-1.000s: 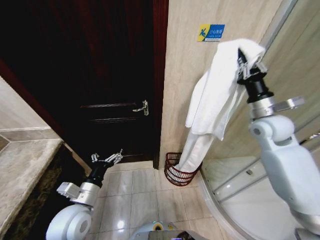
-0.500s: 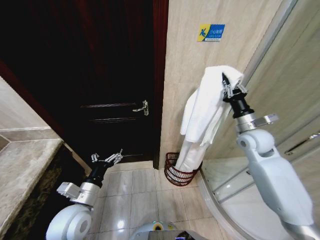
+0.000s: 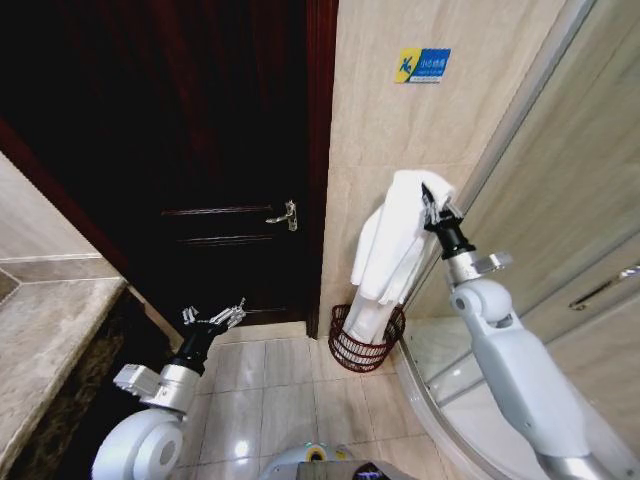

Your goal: Discard the used towel into the hamper.

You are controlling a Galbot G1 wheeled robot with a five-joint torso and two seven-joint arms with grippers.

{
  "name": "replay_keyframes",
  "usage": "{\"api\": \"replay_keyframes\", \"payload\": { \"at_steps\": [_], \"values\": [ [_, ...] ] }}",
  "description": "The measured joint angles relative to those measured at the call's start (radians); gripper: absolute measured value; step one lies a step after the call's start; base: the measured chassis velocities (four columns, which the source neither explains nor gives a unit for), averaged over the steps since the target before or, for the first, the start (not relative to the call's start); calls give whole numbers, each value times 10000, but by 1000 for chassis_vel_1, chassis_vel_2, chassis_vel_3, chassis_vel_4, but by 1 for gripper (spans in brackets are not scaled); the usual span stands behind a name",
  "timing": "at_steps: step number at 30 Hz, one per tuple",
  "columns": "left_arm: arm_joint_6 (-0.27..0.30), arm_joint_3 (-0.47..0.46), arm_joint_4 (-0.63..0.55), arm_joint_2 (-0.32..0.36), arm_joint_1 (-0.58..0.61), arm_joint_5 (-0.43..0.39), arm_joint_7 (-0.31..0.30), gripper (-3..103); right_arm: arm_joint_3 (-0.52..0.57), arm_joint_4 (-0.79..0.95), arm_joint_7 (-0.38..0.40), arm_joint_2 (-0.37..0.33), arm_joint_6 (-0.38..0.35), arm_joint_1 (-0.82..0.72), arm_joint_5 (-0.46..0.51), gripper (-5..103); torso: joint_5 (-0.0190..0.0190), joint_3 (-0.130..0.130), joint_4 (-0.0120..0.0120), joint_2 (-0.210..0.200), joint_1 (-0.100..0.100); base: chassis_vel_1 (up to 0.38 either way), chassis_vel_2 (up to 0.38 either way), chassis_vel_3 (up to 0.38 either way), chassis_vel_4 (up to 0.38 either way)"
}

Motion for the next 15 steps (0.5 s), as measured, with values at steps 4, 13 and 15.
{"api": "replay_keyframes", "payload": {
  "at_steps": [4, 13, 15],
  "values": [
    [0, 0, 0, 0, 0, 0, 0, 100, -45, -500, -202, 142, 159, -193, 12, 8, -3, 0, -1, 0, 0, 0, 0, 0, 0],
    [0, 0, 0, 0, 0, 0, 0, 100, -407, -2107, -729, 626, 665, -163, -293, 8, -3, 0, 1, 0, 0, 0, 0, 0, 0],
    [0, -1, 0, 0, 0, 0, 0, 100, -460, -2423, -879, 694, 764, -145, -344, 8, -1, 0, 0, 0, 0, 0, 0, 0, 0]
  ]
}}
